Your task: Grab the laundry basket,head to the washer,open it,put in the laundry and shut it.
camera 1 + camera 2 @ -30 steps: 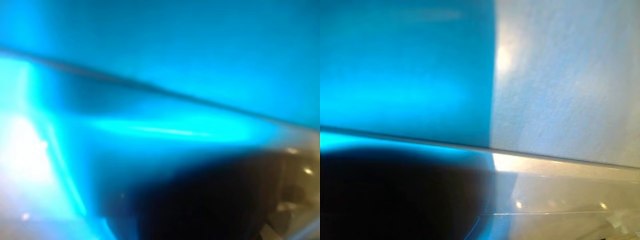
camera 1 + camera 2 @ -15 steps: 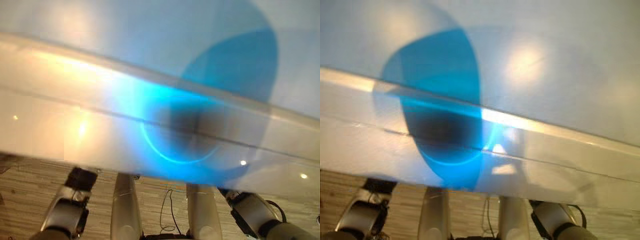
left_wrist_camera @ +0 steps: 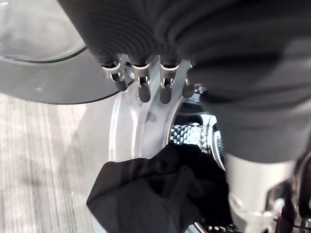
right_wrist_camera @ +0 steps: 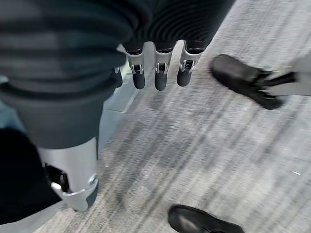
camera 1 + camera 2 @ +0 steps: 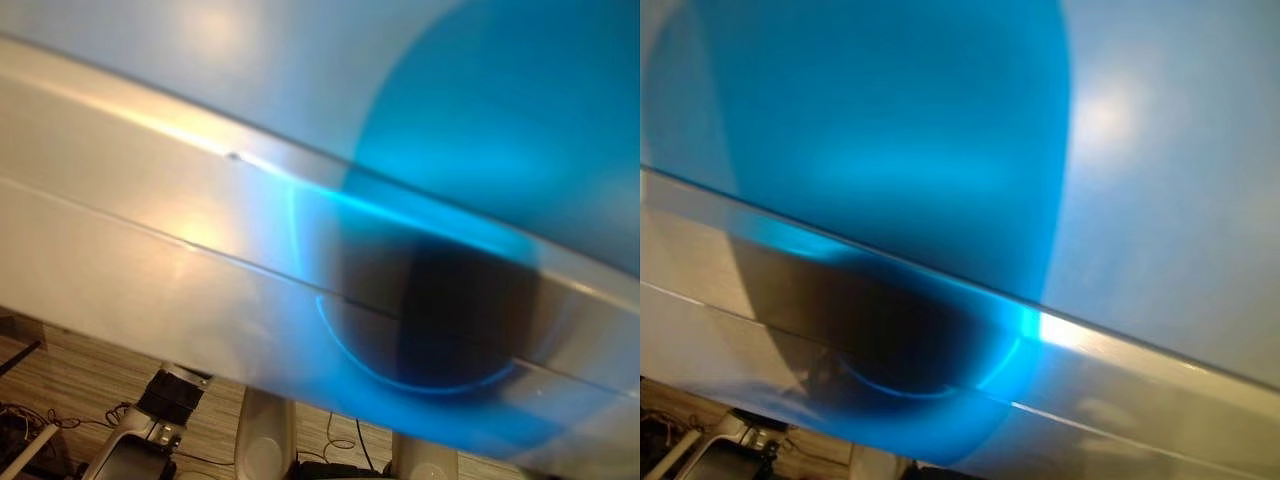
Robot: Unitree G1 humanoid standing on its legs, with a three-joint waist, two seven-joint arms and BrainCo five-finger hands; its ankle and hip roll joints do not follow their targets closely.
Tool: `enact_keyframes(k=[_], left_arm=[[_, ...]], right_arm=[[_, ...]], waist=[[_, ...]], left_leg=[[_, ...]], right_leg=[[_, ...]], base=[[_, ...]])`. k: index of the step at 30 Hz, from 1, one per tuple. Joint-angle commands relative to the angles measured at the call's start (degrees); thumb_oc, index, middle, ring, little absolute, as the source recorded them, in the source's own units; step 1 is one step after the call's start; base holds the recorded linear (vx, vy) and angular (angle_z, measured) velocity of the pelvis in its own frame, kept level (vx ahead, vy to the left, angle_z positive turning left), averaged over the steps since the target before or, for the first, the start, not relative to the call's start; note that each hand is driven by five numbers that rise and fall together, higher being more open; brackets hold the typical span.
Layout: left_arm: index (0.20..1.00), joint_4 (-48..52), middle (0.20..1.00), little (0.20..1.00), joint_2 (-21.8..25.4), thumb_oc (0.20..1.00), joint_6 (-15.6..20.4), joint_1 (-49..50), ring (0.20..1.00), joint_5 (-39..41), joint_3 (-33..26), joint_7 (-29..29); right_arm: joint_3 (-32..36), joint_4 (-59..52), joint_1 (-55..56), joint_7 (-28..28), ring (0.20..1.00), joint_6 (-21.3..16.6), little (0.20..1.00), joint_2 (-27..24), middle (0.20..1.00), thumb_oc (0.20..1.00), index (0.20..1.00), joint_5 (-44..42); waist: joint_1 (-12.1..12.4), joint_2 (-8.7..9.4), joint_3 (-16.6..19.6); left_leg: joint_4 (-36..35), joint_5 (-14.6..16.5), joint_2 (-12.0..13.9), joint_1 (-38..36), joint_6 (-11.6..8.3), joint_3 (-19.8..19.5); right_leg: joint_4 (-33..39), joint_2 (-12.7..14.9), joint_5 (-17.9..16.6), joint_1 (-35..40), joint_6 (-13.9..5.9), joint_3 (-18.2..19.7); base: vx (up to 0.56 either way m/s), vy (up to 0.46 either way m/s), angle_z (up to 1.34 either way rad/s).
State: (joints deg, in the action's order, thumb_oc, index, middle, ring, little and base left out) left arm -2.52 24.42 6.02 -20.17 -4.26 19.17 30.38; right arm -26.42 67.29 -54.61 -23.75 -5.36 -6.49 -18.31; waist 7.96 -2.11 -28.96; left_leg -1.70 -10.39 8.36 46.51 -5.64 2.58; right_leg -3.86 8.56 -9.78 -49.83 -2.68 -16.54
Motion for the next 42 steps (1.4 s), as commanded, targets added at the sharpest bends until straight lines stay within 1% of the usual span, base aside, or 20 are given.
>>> enact_keyframes(k=[1, 3, 5, 11, 12, 19, 21, 24, 26, 27, 28, 29, 33, 34, 35, 36, 37, 39, 41, 42], left_arm=[[1.0, 7.8, 1.0, 1.0, 2.3, 1.0, 4.9, 2.6, 1.0, 3.4, 2.0, -1.3], [1.0, 7.8, 1.0, 1.0, 2.3, 1.0, 4.9, 2.5, 1.0, 3.5, 2.1, -1.3], [1.0, 8.7, 1.0, 1.0, 2.3, 1.0, 6.3, 3.2, 1.0, 5.4, 3.7, -2.1], [1.0, 8.0, 1.0, 1.0, 2.0, 1.0, 6.9, 2.5, 1.0, 7.0, 5.5, -2.6], [1.0, 7.3, 1.0, 1.0, 1.8, 1.0, 7.1, 1.8, 1.0, 7.8, 6.5, -2.8], [1.0, 6.7, 1.0, 1.0, 1.8, 1.0, 8.2, 0.0, 1.0, 9.6, 7.9, -2.7], [1.0, 6.7, 1.0, 1.0, 1.3, 1.0, 8.2, -0.8, 1.0, 10.0, 7.8, -2.0], [1.0, 6.3, 1.0, 1.0, 1.3, 1.0, 8.2, -1.5, 1.0, 10.5, 7.9, -1.9], [1.0, 5.9, 1.0, 1.0, 1.1, 1.0, 8.1, -2.0, 1.0, 10.8, 8.2, -2.0], [1.0, 6.1, 1.0, 1.0, 1.1, 1.0, 8.2, -2.2, 1.0, 11.2, 8.3, -2.1], [1.0, 6.1, 1.0, 1.0, 1.1, 1.0, 8.1, -2.2, 1.0, 11.2, 8.3, -2.1], [1.0, 6.3, 1.0, 1.0, 1.2, 1.0, 8.1, -2.1, 1.0, 11.2, 8.2, -2.2], [1.0, 7.4, 1.0, 1.0, 1.6, 1.0, 7.5, -0.3, 1.0, 10.9, 6.2, -1.9], [1.0, 7.5, 1.0, 1.0, 1.8, 1.0, 6.5, 1.0, 1.0, 10.1, 4.4, -1.8], [1.0, 7.6, 1.0, 1.0, 1.8, 1.0, 6.5, 1.3, 1.0, 10.1, 4.3, -1.8], [1.0, 6.9, 1.0, 1.0, 1.6, 1.0, 5.8, 1.5, 1.0, 9.8, 3.3, -1.7], [1.0, 4.9, 1.0, 1.0, 1.1, 1.0, 4.3, 0.4, 1.0, 9.1, 2.7, -1.5], [1.0, 4.3, 1.0, 1.0, 1.0, 1.0, 3.7, -0.4, 1.0, 8.6, 2.6, -1.3], [1.0, 5.6, 1.0, 1.0, 2.0, 1.0, 3.0, -0.1, 1.0, 7.6, 2.5, -1.4], [1.0, 5.8, 1.0, 1.0, 2.2, 1.0, 2.9, 0.1, 1.0, 7.6, 2.5, -1.5]], right_arm=[[-0.2, 4.9, -2.0, -1.2, 1.0, 0.0, 1.0, 0.8, 1.0, 1.0, 1.0, -0.8], [-0.1, 5.0, -2.1, -1.1, 1.0, -0.1, 1.0, 0.7, 1.0, 1.0, 1.0, -0.8], [2.6, 6.4, -7.3, -2.5, 1.0, -1.1, 1.0, -2.8, 1.0, 1.0, 1.0, -3.2], [5.5, 7.0, -11.8, -3.5, 1.0, -2.4, 1.0, -7.0, 1.0, 1.0, 1.0, -7.6], [5.9, 7.1, -13.4, -3.7, 1.0, -2.7, 1.0, -8.0, 1.0, 1.0, 1.0, -9.4], [5.7, 7.7, -18.7, -4.1, 1.0, -3.3, 1.0, -11.8, 1.0, 1.0, 1.0, -11.4], [7.1, 6.9, -21.1, -4.9, 1.0, -4.6, 1.0, -14.0, 1.0, 1.0, 1.0, -14.8], [7.8, 6.5, -22.1, -4.6, 1.0, -5.3, 1.0, -14.1, 1.0, 1.0, 1.0, -17.3], [7.3, 6.3, -23.3, -4.4, 0.79, -5.6, 0.79, -13.9, 0.79, 0.79, 0.79, -18.3], [6.9, 5.0, -24.1, -4.2, 0.253, -6.4, 0.253, -13.8, 0.253, 0.253, 0.253, -19.4], [6.9, 5.0, -24.2, -4.2, 0.253, -6.4, 0.253, -13.8, 0.253, 0.253, 0.253, -19.4], [6.5, 4.2, -24.5, -4.3, 0.2, -6.8, 0.2, -13.8, 0.2, 0.2, 0.2, -19.5], [6.0, -4.9, -22.5, -6.3, 0.2, -9.9, 0.2, -13.5, 0.2, 0.2, 0.2, -19.4], [6.7, -17.1, -17.5, -8.3, 0.2, -12.6, 0.2, -12.7, 0.2, 0.2, 0.2, -18.0], [6.7, -18.3, -16.6, -8.9, 0.2, -12.3, 0.2, -12.6, 0.2, 0.2, 0.2, -17.6], [7.2, -26.3, -12.8, -10.0, 0.2, -13.5, 0.2, -12.1, 0.2, 0.2, 0.2, -16.3], [8.5, -37.9, -6.8, -11.1, 0.2, -14.8, 0.2, -11.6, 0.2, 0.2, 0.2, -13.5], [9.2, -42.8, -4.6, -11.9, 0.2, -15.0, 0.2, -11.3, 0.2, 0.2, 0.2, -11.9], [12.5, -55.8, -0.1, -13.2, 0.2, -16.4, 0.2, -11.0, 0.2, 0.2, 0.2, -7.2], [12.6, -56.4, 0.3, -13.4, 0.2, -16.1, 0.2, -10.8, 0.2, 0.2, 0.2, -6.9]], waist=[[2.3, -3.71, -0.8], [2.4, -3.78, -0.8], [4.9, -5.72, -0.8], [7.3, -7.28, -0.8], [8.4, -7.67, -0.7], [9.7, -8.4, 0.2], [10.3, -8.27, 0.6], [10.5, -7.99, 0.7], [10.4, -7.76, 0.6], [10.3, -7.59, 0.7], [10.2, -7.58, 0.6], [10.1, -7.42, 0.6], [8.7, -6.18, 0.3], [7.2, -4.84, -0.1], [7.2, -4.73, 0.0], [6.1, -3.81, -0.2], [3.9, -2.16, -0.5], [3.1, -1.54, -0.5], [1.1, -0.34, -0.5], [1.1, -0.25, -0.5]], left_leg=[[7.7, 10.2, -3.6, 1.2, 2.57, -2.9], [7.7, 10.2, -3.6, 1.3, 2.58, -3.0], [7.9, 10.1, -4.8, 2.0, 2.81, -3.9], [8.7, 10.5, -6.0, 3.4, 3.29, -5.2], [9.0, 10.7, -6.4, 4.1, 3.41, -5.7], [9.4, 10.8, -7.5, 6.0, 3.71, -6.7], [9.2, 11.0, -7.8, 6.2, 3.88, -6.9], [9.3, 11.2, -7.8, 6.1, 4.01, -6.8], [9.3, 11.3, -7.7, 5.8, 4.07, -6.6], [9.3, 11.3, -7.7, 5.6, 4.09, -6.6], [9.3, 11.3, -7.7, 5.6, 4.1, -6.6], [9.2, 11.3, -7.5, 5.4, 4.07, -6.5], [8.6, 11.5, -7.1, 3.7, 4.01, -5.7], [8.3, 11.6, -6.8, 2.8, 4.04, -5.1], [8.3, 11.6, -6.8, 2.6, 4.05, -5.0], [8.2, 11.6, -6.5, 2.1, 4.05, -4.7], [7.9, 11.7, -6.2, 1.4, 4.04, -4.6], [7.8, 11.8, -6.1, 1.0, 4.06, -4.6], [8.0, 12.0, -6.0, 0.2, 4.21, -4.7], [8.1, 12.1, -6.0, 0.1, 4.22, -4.7]], right_leg=[[-2.8, 1.1, 9.9, 5.7, -4.36, -1.6], [-2.9, 1.1, 9.9, 5.6, -4.37, -1.7], [-3.4, 1.8, 10.6, 5.9, -4.66, -2.3], [-5.0, 2.7, 12.1, 5.4, -4.76, -3.2], [-5.6, 3.1, 12.5, 5.0, -4.91, -3.6], [-7.4, 3.9, 14.0, 3.6, -4.88, -4.3], [-8.0, 4.0, 14.3, 3.2, -5.07, -4.3], [-8.2, 4.1, 14.4, 3.1, -5.09, -4.3], [-8.2, 4.0, 14.3, 3.2, -5.06, -4.3], [-8.0, 4.0, 14.2, 3.4, -5.07, -4.1], [-8.0, 4.0, 14.1, 3.4, -5.06, -4.1], [-7.8, 3.9, 14.0, 3.6, -5.08, -4.0], [-6.4, 3.5, 12.9, 4.9, -5.13, -3.6], [-5.2, 3.1, 12.1, 5.8, -5.18, -3.3], [-5.1, 3.1, 12.1, 5.9, -5.19, -3.2], [-4.6, 2.9, 11.8, 6.3, -5.18, -3.2], [-3.7, 2.6, 11.3, 7.2, -5.17, -3.1], [-3.3, 2.5, 11.0, 7.7, -5.16, -3.1], [-2.8, 2.3, 10.5, 8.7, -5.18, -2.9], [-2.8, 2.3, 10.5, 8.8, -5.19, -2.9]], base=[[0.02, 0.026, 0.12], [0.01, 0.014, 0.1], [0.03, 0.037, 0.15], [0.03, 0.019, 0.19], [0.04, 0.003, 0.23], [0.05, 0.023, 0.16], [0.04, 0.039, 0.12], [0.01, 0.012, 0.05], [0.01, 0.015, 0.0], [0.0, 0.0, 0.0], [0.0, 0.0, 0.0], [0.0, 0.0, 0.0], [-0.01, 0.071, -0.02], [-0.02, 0.065, -0.04], [-0.02, 0.054, -0.05], [-0.01, 0.004, -0.11], [-0.01, 0.005, -0.14], [-0.01, -0.019, -0.15], [-0.02, -0.006, -0.17], [-0.02, 0.012, -0.13]])
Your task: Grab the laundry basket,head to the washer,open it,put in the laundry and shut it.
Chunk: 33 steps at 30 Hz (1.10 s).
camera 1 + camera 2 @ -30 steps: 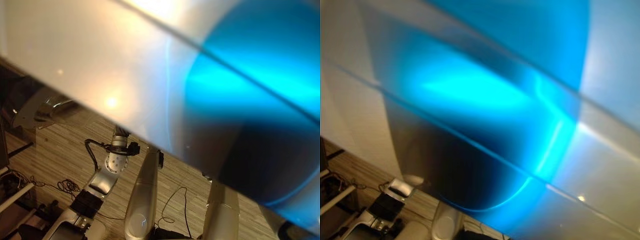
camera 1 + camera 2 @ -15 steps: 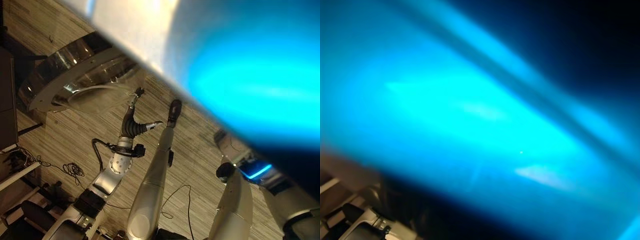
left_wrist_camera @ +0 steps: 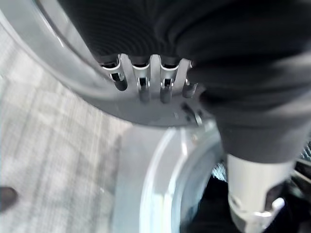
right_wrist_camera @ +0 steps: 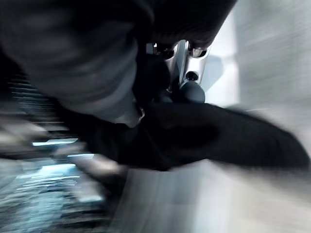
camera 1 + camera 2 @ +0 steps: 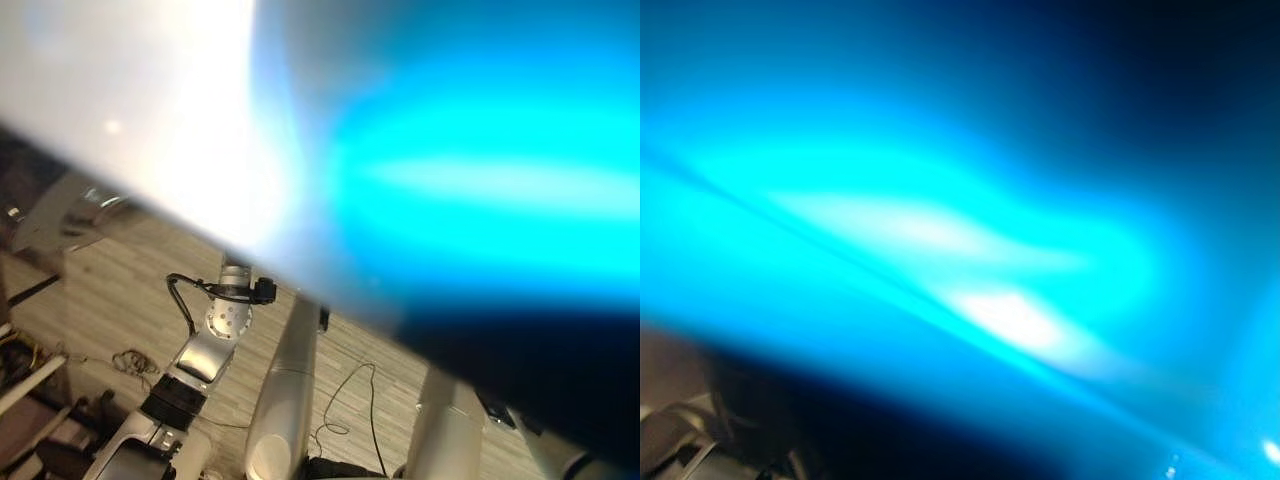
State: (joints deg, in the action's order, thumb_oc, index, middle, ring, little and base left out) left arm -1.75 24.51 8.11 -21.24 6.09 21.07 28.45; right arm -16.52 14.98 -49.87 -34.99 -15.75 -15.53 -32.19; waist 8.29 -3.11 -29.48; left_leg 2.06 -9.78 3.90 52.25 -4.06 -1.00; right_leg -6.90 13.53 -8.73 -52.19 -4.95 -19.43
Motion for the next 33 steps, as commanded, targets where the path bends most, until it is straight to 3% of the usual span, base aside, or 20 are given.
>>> enact_keyframes(k=[1, 4, 6, 7, 8, 9, 10, 12, 13, 15, 16, 17, 20, 24, 30, 32, 33], left_arm=[[1.0, 6.1, 1.0, 1.0, 2.9, 1.0, 0.9, 2.2, 1.0, -2.8, 0.6, 0.1], [1.0, 7.6, 1.0, 1.0, 4.6, 1.0, 1.4, 4.0, 1.0, -1.5, 0.6, -1.0], [1.0, 7.7, 1.0, 1.0, 5.6, 1.0, 2.0, 4.6, 1.0, -0.4, 1.0, -1.6], [1.0, 7.6, 1.0, 1.0, 6.6, 1.0, 3.1, 4.7, 1.0, 0.6, 1.7, -2.0], [1.0, 7.5, 1.0, 1.0, 6.5, 1.0, 3.3, 4.4, 1.0, 0.7, 1.6, -2.0], [1.0, 7.2, 1.0, 1.0, 6.9, 1.0, 4.2, 3.7, 1.0, 1.6, 2.3, -2.1], [1.0, 7.0, 1.0, 1.0, 6.3, 1.0, 4.3, 2.9, 1.0, 1.9, 2.5, -2.2], [1.0, 6.8, 1.0, 1.0, 5.5, 1.0, 4.1, 2.2, 1.0, 2.0, 2.4, -2.2], [1.0, 7.3, 1.0, 1.0, 5.2, 1.0, 4.1, 2.4, 1.0, 1.8, 1.9, -2.3], [1.0, 7.2, 1.0, 1.0, 4.1, 1.0, 2.8, 3.8, 1.0, 1.1, 0.1, -3.2], [1.0, 7.1, 1.0, 1.0, 4.2, 1.0, 2.8, 4.0, 1.0, 1.0, 0.3, -3.3], [1.0, 5.6, 1.0, 1.0, 3.3, 1.0, 2.5, 3.6, 1.0, 0.5, 0.6, -3.5], [1.0, 4.9, 1.0, 1.0, 2.9, 1.0, 2.7, 2.8, 1.0, -0.8, 0.8, -3.2], [1.0, 4.9, 1.0, 1.0, 2.7, 1.0, 2.5, 3.3, 1.0, -2.6, 0.3, -3.7], [1.0, 4.7, 1.0, 1.0, 3.0, 1.0, 1.5, 5.1, 1.0, -3.7, -0.2, -4.3], [1.0, 4.8, 1.0, 1.0, 3.0, 1.0, 1.5, 5.4, 1.0, -3.8, -0.2, -4.3], [1.0, 3.6, 1.0, 1.0, 2.9, 1.0, 0.4, 6.6, 1.0, -4.6, -0.5, -5.3]], right_arm=[[4.0, -6.7, -4.0, -2.6, 0.2, -6.1, 0.2, -1.8, 0.2, 0.2, 0.2, 8.5], [5.6, -7.0, -7.8, -4.6, 0.2, -6.5, 0.2, -2.7, 0.2, 0.2, 0.2, 10.6], [5.6, -1.9, -12.5, -6.6, 0.2, -4.7, 0.2, -4.6, 0.2, 0.2, 0.2, 11.6], [2.5, 11.0, -22.1, -8.5, 0.457, 0.5, 0.457, -8.0, 0.457, 0.457, 0.457, 12.0], [2.0, 12.6, -23.6, -8.4, 0.457, 0.1, 0.457, -8.2, 0.457, 0.457, 0.457, 11.5], [-5.3, 34.0, -33.5, -4.1, 1.0, 5.1, 1.0, -11.8, 1.0, 1.0, 1.0, 6.2], [-8.3, 42.5, -37.0, -2.4, 1.0, 6.7, 1.0, -12.7, 1.0, 1.0, 1.0, 4.6], [-12.1, 47.2, -39.7, 0.8, 1.0, 7.3, 1.0, -13.7, 1.0, 1.0, 1.0, 3.8], [-13.9, 45.0, -39.1, 1.7, 1.0, 6.9, 1.0, -14.5, 1.0, 1.0, 1.0, 3.4], [-12.1, 26.9, -31.3, -0.2, 1.0, 4.9, 1.0, -16.0, 1.0, 1.0, 1.0, 7.9], [-11.5, 25.3, -29.9, -0.7, 1.0, 5.6, 1.0, -16.1, 1.0, 1.0, 1.0, 8.6], [-9.1, 17.6, -25.5, -1.6, 1.0, 3.9, 1.0, -15.5, 1.0, 1.0, 1.0, 12.9], [-6.0, 10.5, -18.4, -2.3, 1.0, 3.1, 1.0, -12.0, 1.0, 1.0, 1.0, 18.9], [-6.3, 4.4, -6.1, 0.8, 1.0, 3.6, 1.0, -7.6, 1.0, 1.0, 1.0, 25.0], [-7.9, 1.3, 11.1, 7.2, 1.0, 4.9, 1.0, -3.1, 1.0, 1.0, 1.0, 24.3], [-7.8, 1.0, 11.6, 7.2, 1.0, 5.0, 1.0, -3.1, 1.0, 1.0, 1.0, 24.4], [-8.3, 1.2, 20.1, 9.8, 1.0, 6.2, 1.0, -2.3, 1.0, 1.0, 1.0, 24.6]], waist=[[0.4, 1.04, 0.0], [0.1, 1.55, 0.5], [0.4, 1.74, 0.9], [1.7, 1.74, 1.4], [1.7, 1.6, 1.1], [3.6, 1.47, 1.5], [4.2, 1.25, 1.3], [4.7, 0.77, 1.0], [4.8, 0.88, 1.1], [3.4, 1.51, 1.0], [3.6, 1.6, 1.3], [2.7, 1.77, 1.2], [2.0, 2.43, 1.4], [0.5, 3.8, 2.0], [-1.8, 6.1, 3.1], [-1.7, 6.12, 3.1], [-2.8, 7.04, 4.1]], left_leg=[[4.5, 11.6, -1.5, -5.8, 2.7, -1.2], [4.8, 11.8, -1.4, -6.2, 2.7, -1.1], [4.9, 11.8, -1.5, -6.3, 2.59, -1.2], [5.0, 11.7, -1.6, -6.2, 2.43, -1.4], [4.9, 11.7, -1.6, -6.1, 2.42, -1.3], [5.1, 11.6, -1.5, -5.9, 2.04, -1.2], [5.1, 11.3, -1.5, -5.5, 1.9, -1.2], [5.1, 11.1, -1.4, -5.4, 1.65, -1.2], [5.0, 11.0, -1.3, -5.5, 1.52, -1.1], [4.7, 11.0, -1.1, -6.3, 1.69, -0.9], [4.7, 11.0, -1.1, -6.4, 1.7, -0.9], [4.7, 11.0, -1.1, -6.7, 1.9, -0.9], [4.5, 11.0, -1.1, -7.6, 2.1, -0.9], [4.3, 11.2, -0.8, -10.0, 2.35, -0.4], [4.2, 11.7, -0.4, -14.8, 2.5, 0.8], [4.1, 11.8, -0.4, -15.1, 2.51, 0.9], [4.3, 12.4, -0.2, -17.9, 2.55, 1.1]], right_leg=[[0.2, -2.8, 9.4, 11.4, -2.87, 0.0], [0.3, -2.9, 9.4, 11.8, -2.79, 0.2], [0.4, -2.9, 9.4, 12.2, -2.66, 0.1], [0.2, -2.7, 9.4, 12.2, -2.59, -0.1], [0.2, -2.8, 9.4, 12.0, -2.58, 0.0], [0.1, -2.7, 9.6, 12.0, -2.52, -0.2], [0.2, -2.5, 9.4, 11.9, -2.54, -0.6], [0.5, -2.5, 9.3, 12.1, -2.64, -0.9], [0.8, -2.6, 9.3, 12.5, -2.67, -1.0], [1.3, -2.9, 8.9, 13.1, -2.73, -0.8], [1.4, -2.8, 8.9, 13.3, -2.75, -0.8], [1.7, -3.0, 8.6, 13.7, -2.84, -0.8], [2.8, -3.2, 7.7, 14.9, -3.05, -0.7], [4.3, -3.5, 6.2, 17.6, -3.24, -0.4], [5.6, -3.3, 4.9, 22.1, -3.49, -0.1], [5.8, -3.3, 4.9, 22.5, -3.52, -0.1], [6.0, -3.2, 4.8, 25.2, -3.49, 0.1]], base=[[-0.02, 0.006, -0.07], [-0.01, -0.002, -0.05], [-0.01, -0.019, 0.02], [-0.02, -0.031, 0.04], [-0.03, -0.043, 0.03], [0.0, 0.0, 0.0], [-0.03, -0.028, -0.04], [-0.01, -0.005, -0.03], [0.0, 0.0, 0.0], [0.0, 0.0, 0.0], [0.0, 0.0, 0.0], [0.0, 0.0, 0.0], [-0.01, 0.001, 0.04], [-0.01, 0.014, -0.03], [-0.02, 0.017, -0.02], [-0.02, 0.002, 0.07], [-0.02, -0.006, 0.07]])
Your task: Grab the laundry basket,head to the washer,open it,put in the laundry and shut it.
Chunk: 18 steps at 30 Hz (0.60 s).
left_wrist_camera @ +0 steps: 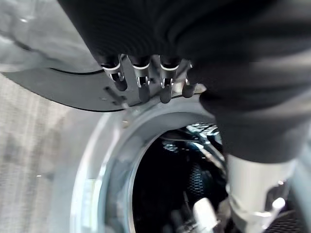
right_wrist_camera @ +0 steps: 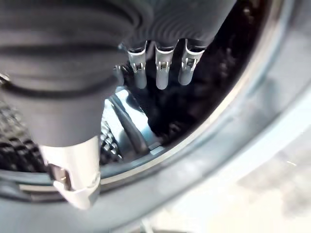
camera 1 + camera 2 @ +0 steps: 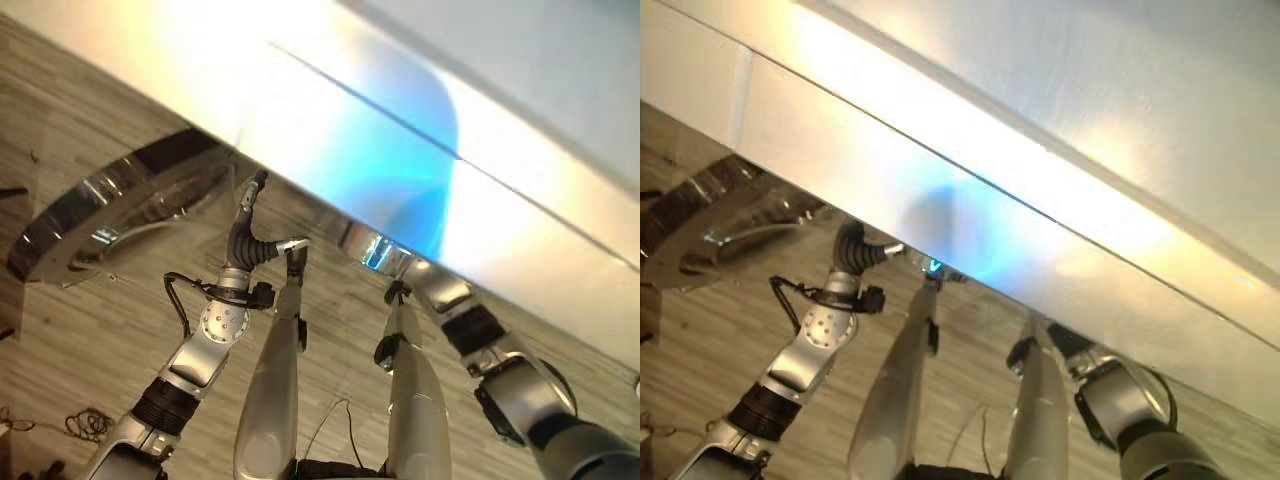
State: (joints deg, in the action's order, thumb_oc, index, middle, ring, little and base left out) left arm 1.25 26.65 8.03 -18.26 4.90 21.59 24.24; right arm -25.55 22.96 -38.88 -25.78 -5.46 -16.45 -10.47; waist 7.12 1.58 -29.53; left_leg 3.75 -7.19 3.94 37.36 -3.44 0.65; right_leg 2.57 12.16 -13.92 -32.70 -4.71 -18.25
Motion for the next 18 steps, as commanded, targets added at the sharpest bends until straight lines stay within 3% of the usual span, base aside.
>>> enact_keyframes(k=[1, 9, 12, 14, 18], left_arm=[[1.0, 0.7, 1.0, 1.0, 1.0, 1.0, 0.2, 4.2, 1.0, -3.8, -1.3, -1.6], [1.0, -1.3, 1.0, 1.0, 3.1, 1.0, -0.4, 12.0, 1.0, -4.9, -5.9, -5.9], [1.0, -1.5, 1.0, 1.0, 3.4, 1.0, -0.5, 13.1, 1.0, -4.8, -6.8, -6.4], [1.0, -2.1, 1.0, 1.0, 4.3, 1.0, -0.4, 16.7, 1.0, -5.1, -9.1, -8.4], [1.0, -2.9, 1.0, 1.0, 4.8, 1.0, -0.8, 22.9, 1.0, -5.1, -12.6, -11.9]], right_arm=[[0.9, -6.9, 12.2, 1.6, 1.0, -3.7, 1.0, -1.1, 1.0, 1.0, 1.0, 2.0], [6.0, -5.5, 34.6, 11.1, 1.0, -1.2, 1.0, -3.7, 1.0, 1.0, 1.0, -1.6], [7.0, -5.0, 36.7, 11.8, 1.0, -0.9, 1.0, -3.9, 1.0, 1.0, 1.0, -2.2], [10.0, -3.1, 41.1, 14.6, 1.0, -1.1, 1.0, -4.8, 1.0, 1.0, 1.0, -2.9], [15.1, 3.3, 47.6, 18.4, 1.0, 0.0, 1.0, -5.3, 1.0, 1.0, 1.0, -3.0]], waist=[[-2.0, 2.67, 4.3], [-4.8, 5.5, 8.2], [-5.1, 5.68, 8.6], [-6.3, 6.43, 10.6], [-8.0, 6.21, 14.3]], left_leg=[[2.7, 10.0, -0.2, -4.1, 1.99, -0.4], [2.9, 12.2, 0.8, -14.5, 2.04, 0.3], [2.7, 12.6, 1.1, -16.4, 2.09, 0.5], [2.2, 11.9, 1.3, -19.8, 2.72, 2.0], [0.5, 12.9, 2.0, -26.3, 3.21, 3.5]], right_leg=[[-3.3, -1.8, 10.0, 6.8, -3.74, -1.1], [-3.4, -2.0, 11.2, 16.6, -3.92, -1.1], [-3.3, -2.1, 11.4, 18.0, -3.95, -1.0], [-3.2, -1.9, 11.1, 20.5, -3.61, -0.5], [-3.2, -2.2, 11.8, 24.5, -3.82, 1.2]], base=[[-0.02, -0.006, 0.05], [0.02, -0.01, -0.18], [0.04, 0.014, -0.17], [0.0, 0.059, -0.25], [0.05, 0.058, -0.19]])
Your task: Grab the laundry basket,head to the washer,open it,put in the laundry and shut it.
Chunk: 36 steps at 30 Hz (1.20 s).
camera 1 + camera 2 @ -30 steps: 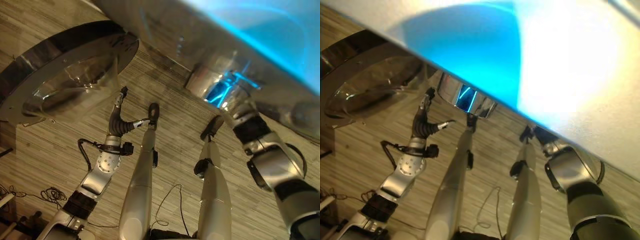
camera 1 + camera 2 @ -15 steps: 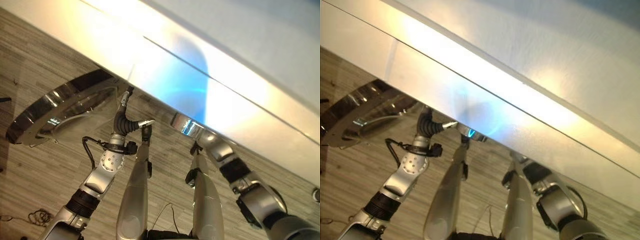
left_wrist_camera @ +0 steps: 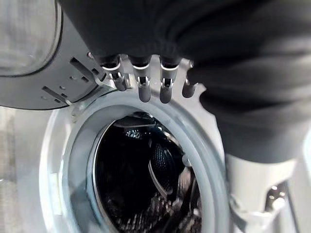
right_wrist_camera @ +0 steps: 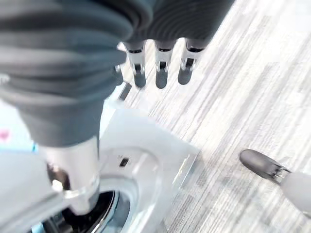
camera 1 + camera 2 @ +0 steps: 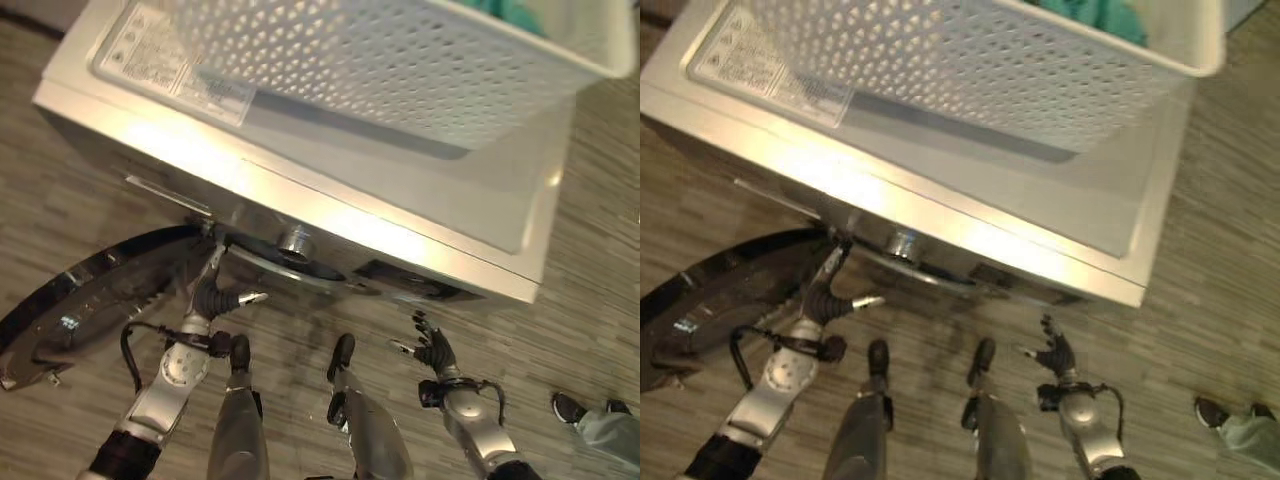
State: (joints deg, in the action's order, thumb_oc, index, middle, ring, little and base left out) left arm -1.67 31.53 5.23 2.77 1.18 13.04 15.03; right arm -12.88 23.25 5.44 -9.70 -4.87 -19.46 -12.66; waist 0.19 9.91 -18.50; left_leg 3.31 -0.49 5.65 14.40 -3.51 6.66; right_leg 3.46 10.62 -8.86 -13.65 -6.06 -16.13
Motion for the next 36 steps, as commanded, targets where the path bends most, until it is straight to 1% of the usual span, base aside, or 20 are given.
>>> enact_keyframes(k=[1, 5, 7, 9, 12, 13, 14, 18, 21, 22, 23, 24, 25, 27, 28, 29, 32, 34, 35, 36], left_arm=[[1.0, 0.1, 1.0, 1.0, 0.0, 1.0, 2.0, 1.9, 1.0, -1.3, -4.1, -2.7], [1.0, -0.6, 1.0, 1.0, -0.7, 1.0, 1.4, 5.2, 1.0, -1.1, -6.7, -4.4], [1.0, -1.6, 1.0, 1.0, -2.2, 1.0, 0.8, 7.8, 1.0, -0.7, -8.7, -6.0], [1.0, -3.1, 1.0, 1.0, -3.9, 1.0, 0.3, 8.8, 1.0, -1.5, -9.1, -7.2], [1.0, -4.4, 1.0, 1.0, -5.1, 1.0, 0.0, 8.5, 1.0, -1.4, -8.5, -8.0], [1.0, -5.3, 1.0, 1.0, -5.6, 1.0, -0.4, 7.2, 1.0, -0.9, -7.3, -8.2], [1.0, -5.3, 1.0, 1.0, -5.6, 1.0, -0.4, 7.2, 1.0, -0.9, -7.3, -8.2], [1.0, -6.7, 1.0, 1.0, -6.3, 1.0, -0.1, 3.1, 1.0, 0.1, -1.4, -9.2], [1.0, -6.7, 1.0, 1.0, -6.6, 1.0, 0.0, 2.3, 1.0, 0.6, 0.3, -9.7], [1.0, -6.7, 1.0, 1.0, -6.6, 1.0, 0.1, 1.6, 1.0, 0.9, 1.4, -9.9], [1.0, -6.5, 1.0, 1.0, -5.8, 1.0, 0.6, 1.7, 1.0, 0.9, 2.6, -10.6], [1.0, -6.5, 1.0, 1.0, -6.0, 1.0, 0.6, 1.6, 1.0, 0.9, 2.4, -10.6], [1.0, -6.4, 1.0, 1.0, -4.9, 1.0, 0.8, 1.7, 1.0, 1.0, 3.0, -10.8], [1.0, -6.5, 1.0, 1.0, -4.1, 1.0, 0.9, 1.6, 1.0, 1.2, 3.5, -10.8], [1.0, -6.5, 1.0, 1.0, -3.1, 1.0, 1.0, 1.6, 1.0, 1.5, 4.0, -11.1], [1.0, -6.5, 1.0, 1.0, -3.4, 1.0, 1.0, 1.6, 1.0, 1.6, 3.7, -11.1], [1.0, -6.7, 1.0, 1.0, -1.9, 1.0, 1.3, 2.2, 1.0, 3.0, 3.6, -11.7], [1.0, -6.5, 1.0, 1.0, -1.6, 1.0, 1.3, 2.4, 1.0, 3.5, 3.4, -11.9], [1.0, -6.5, 1.0, 1.0, -0.4, 1.0, 1.2, 2.2, 1.0, 4.5, 3.0, -12.0], [1.0, -6.5, 1.0, 1.0, -0.5, 1.0, 1.2, 2.2, 1.0, 4.5, 3.0, -12.0]], right_arm=[[2.5, 3.0, 3.3, 2.3, 1.0, -0.6, 1.0, -2.3, 1.0, 1.0, 1.0, -0.8], [7.6, 9.1, 5.8, 2.4, 1.0, 0.4, 1.0, -2.3, 1.0, 1.0, 1.0, -0.1], [13.6, 11.3, 6.4, 1.5, 1.0, 0.8, 1.0, -3.4, 1.0, 1.0, 1.0, -0.8], [19.0, 6.7, 6.5, 0.0, 1.0, 0.6, 1.0, -8.3, 1.0, 1.0, 1.0, 0.6], [22.9, 2.0, 5.2, -2.0, 1.0, 0.3, 1.0, -12.0, 1.0, 1.0, 1.0, 1.7], [25.9, -3.1, 1.4, -5.0, 1.0, -0.2, 1.0, -16.1, 1.0, 1.0, 1.0, 2.5], [25.9, -3.2, 1.4, -5.0, 1.0, -0.1, 1.0, -16.1, 1.0, 1.0, 1.0, 2.5], [27.4, -14.8, -12.2, -10.5, 1.0, -4.3, 1.0, -26.1, 1.0, 1.0, 1.0, 4.4], [25.9, -16.9, -19.1, -12.1, 1.0, -5.4, 1.0, -29.5, 1.0, 1.0, 1.0, 5.4], [23.8, -16.6, -24.0, -12.8, 1.0, -5.8, 1.0, -31.6, 1.0, 1.0, 1.0, 6.0], [20.0, -16.4, -32.8, -12.5, 1.0, -6.1, 1.0, -38.3, 1.0, 1.0, 1.0, 7.1], [19.3, -16.0, -33.7, -12.6, 1.0, -6.1, 1.0, -38.4, 1.0, 1.0, 1.0, 7.1], [14.0, -14.8, -42.9, -12.7, 1.0, -5.7, 1.0, -43.1, 1.0, 1.0, 1.0, 7.9], [9.8, -13.5, -49.5, -12.4, 1.0, -5.6, 1.0, -45.7, 1.0, 1.0, 1.0, 7.7], [2.0, -10.0, -60.0, -11.4, 1.0, -5.3, 1.0, -46.8, 1.0, 1.0, 1.0, 5.7], [0.6, -9.3, -61.5, -11.5, 1.0, -5.4, 1.0, -46.7, 1.0, 1.0, 1.0, 5.6], [-15.4, 3.1, -78.6, -7.2, 1.0, -3.8, 1.0, -45.4, 1.0, 1.0, 1.0, 2.0], [-19.4, 6.6, -82.5, -5.9, 1.0, -3.2, 1.0, -44.5, 1.0, 1.0, 1.0, 1.1], [-29.5, 19.4, -91.1, -0.7, 1.0, -0.9, 1.0, -39.3, 1.0, 1.0, 1.0, -1.5], [-29.7, 19.6, -91.3, -0.7, 1.0, -0.9, 1.0, -39.3, 1.0, 1.0, 1.0, -1.5]], waist=[[-1.0, -2.11, 3.2], [-1.7, -2.58, 5.7], [-2.2, -3.03, 8.4], [-2.6, -3.57, 10.3], [-2.8, -4.06, 11.5], [-2.7, -4.46, 12.4], [-2.7, -4.46, 12.5], [-1.1, -4.41, 13.9], [-0.2, -4.01, 14.2], [0.5, -3.66, 14.5], [2.0, -2.62, 14.9], [1.8, -2.7, 14.8], [3.2, -1.52, 15.0], [4.1, -0.69, 15.0], [5.4, 0.57, 15.1], [5.1, 0.37, 15.1], [7.0, 2.29, 14.9], [7.4, 2.7, 14.8], [8.9, 4.08, 14.1], [8.8, 4.02, 14.2]], left_leg=[[0.9, 6.2, 0.2, -3.4, 3.29, -2.5], [-1.6, 6.1, 0.3, -7.7, 3.5, -1.2], [-3.9, 6.1, 0.1, -11.4, 3.69, -0.1], [-6.2, 5.8, -0.3, -14.6, 3.78, 0.8], [-7.6, 5.7, -0.5, -16.5, 3.76, 1.6], [-8.1, 5.8, -0.7, -17.4, 3.81, 1.8], [-8.2, 5.7, -0.7, -17.4, 3.82, 1.8], [-8.3, 6.0, -0.6, -18.1, 3.66, 0.6], [-8.3, 5.7, -0.8, -18.0, 3.66, 0.1], [-8.3, 5.6, -0.8, -17.9, 3.61, -0.3], [-8.3, 5.7, -0.5, -17.8, 3.24, -0.9], [-8.3, 5.3, -0.7, -17.6, 3.28, -0.9], [-8.3, 5.4, -0.4, -17.2, 2.98, -1.6], [-8.2, 5.2, -0.3, -16.9, 2.75, -2.0], [-8.2, 5.0, -0.2, -16.2, 2.48, -2.7], [-8.3, 4.7, -0.4, -16.1, 2.53, -2.8], [-8.2, 4.2, -0.1, -14.9, 2.14, -3.9], [-8.2, 4.1, -0.1, -14.6, 2.07, -4.1], [-8.1, 3.7, 0.3, -13.8, 1.77, -4.7], [-8.1, 3.7, 0.3, -13.8, 1.79, -4.8]], right_leg=[[-4.1, -0.7, 6.8, 5.5, -2.47, -0.9], [-3.6, -0.7, 6.7, 7.7, -2.93, 0.3], [-3.0, -0.7, 6.5, 9.9, -3.35, 1.0], [-2.3, -0.5, 6.3, 11.4, -3.72, 1.8], [-2.1, -0.5, 6.2, 12.3, -3.95, 2.4], [-2.0, -0.5, 6.2, 12.7, -4.18, 2.8], [-2.0, -0.5, 6.1, 12.7, -4.18, 2.8], [-1.9, -0.4, 6.9, 14.3, -4.1, 2.0], [-1.4, -0.3, 6.8, 14.7, -4.03, 1.5], [-1.3, -0.3, 6.9, 15.0, -4.02, 1.1], [-1.0, -0.4, 7.3, 15.6, -4.01, 0.2], [-1.0, -0.3, 7.0, 15.4, -3.95, 0.2], [-0.9, -0.6, 7.3, 15.7, -3.89, -0.6], [-0.9, -0.7, 7.4, 15.9, -3.83, -1.2], [-0.5, -0.9, 7.5, 16.1, -3.76, -2.1], [-0.5, -0.7, 7.3, 16.0, -3.72, -2.1], [0.1, -1.0, 7.2, 16.3, -3.57, -3.4], [0.2, -1.1, 7.1, 16.2, -3.56, -3.8], [0.6, -1.6, 7.0, 16.3, -3.5, -4.6], [0.6, -1.6, 7.0, 16.2, -3.51, -4.6]], base=[[0.07, 0.045, -0.28], [0.07, 0.045, -0.28], [0.13, 0.061, -0.17], [0.1, 0.073, -0.22], [0.08, 0.065, -0.25], [0.05, 0.058, -0.2], [0.06, 0.051, -0.18], [0.05, 0.028, -0.01], [0.02, 0.011, 0.09], [0.04, -0.014, 0.19], [0.04, -0.013, 0.17], [0.05, -0.037, 0.16], [0.0, -0.021, 0.24], [0.03, -0.032, 0.42], [0.02, -0.032, 0.27], [0.01, -0.035, 0.17], [0.01, -0.028, 0.26], [0.0, -0.031, 0.26], [0.0, -0.025, 0.26], [0.0, -0.037, 0.1]])
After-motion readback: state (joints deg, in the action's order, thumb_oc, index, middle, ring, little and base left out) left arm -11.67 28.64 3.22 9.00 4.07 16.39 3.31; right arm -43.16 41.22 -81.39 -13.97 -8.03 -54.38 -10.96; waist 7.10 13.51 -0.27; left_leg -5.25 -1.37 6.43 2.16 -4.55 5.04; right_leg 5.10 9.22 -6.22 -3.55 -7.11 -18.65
